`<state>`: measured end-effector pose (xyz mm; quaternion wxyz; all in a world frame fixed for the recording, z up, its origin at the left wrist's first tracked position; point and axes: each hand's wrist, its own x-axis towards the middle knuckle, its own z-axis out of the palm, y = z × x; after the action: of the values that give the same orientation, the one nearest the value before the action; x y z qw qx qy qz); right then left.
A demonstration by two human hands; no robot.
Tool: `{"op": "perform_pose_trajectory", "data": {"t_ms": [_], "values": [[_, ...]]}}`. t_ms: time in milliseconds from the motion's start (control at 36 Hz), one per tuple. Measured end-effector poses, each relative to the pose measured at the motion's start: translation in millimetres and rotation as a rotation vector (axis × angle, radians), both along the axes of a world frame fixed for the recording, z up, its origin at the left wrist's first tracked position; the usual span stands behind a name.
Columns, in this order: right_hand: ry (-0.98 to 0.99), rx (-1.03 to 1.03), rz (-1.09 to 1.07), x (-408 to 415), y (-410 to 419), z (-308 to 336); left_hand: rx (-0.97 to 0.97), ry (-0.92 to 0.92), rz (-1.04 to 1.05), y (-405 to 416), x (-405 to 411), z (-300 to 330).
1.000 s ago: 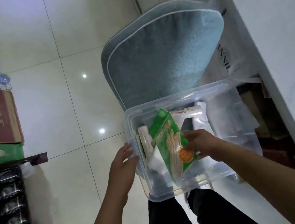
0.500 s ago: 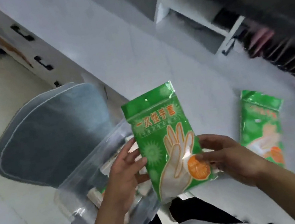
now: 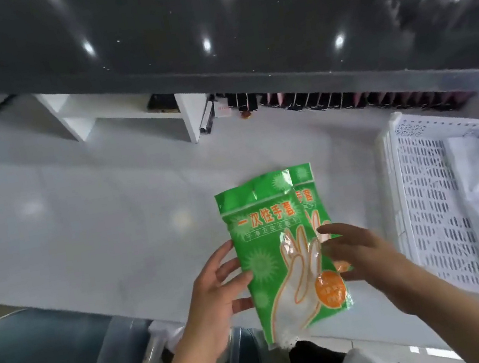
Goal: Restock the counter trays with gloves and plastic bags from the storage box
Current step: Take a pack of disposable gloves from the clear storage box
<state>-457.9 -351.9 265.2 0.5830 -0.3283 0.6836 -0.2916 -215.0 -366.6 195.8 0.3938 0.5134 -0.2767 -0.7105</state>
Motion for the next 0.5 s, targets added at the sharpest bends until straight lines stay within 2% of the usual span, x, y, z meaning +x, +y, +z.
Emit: {"op": "perform_pose_trajectory", "data": {"t_ms": [222, 389, 500], "values": [[-0.003, 0.040, -0.023, -40.9, -41.7, -23.8, 0.029, -0.190, -0.045, -55.7, -64.9, -15.6], [0.080, 0.028, 0.070, -46.8, -45.7, -41.6, -0.082, -0.520, -0.090, -67.7, -77.7, -32.1], [0.039, 0.035, 0.059, -53.8, -46.3, -48.5, -0.090, -0.633, -0.103, -62.5, -79.4, -37.6]]}}
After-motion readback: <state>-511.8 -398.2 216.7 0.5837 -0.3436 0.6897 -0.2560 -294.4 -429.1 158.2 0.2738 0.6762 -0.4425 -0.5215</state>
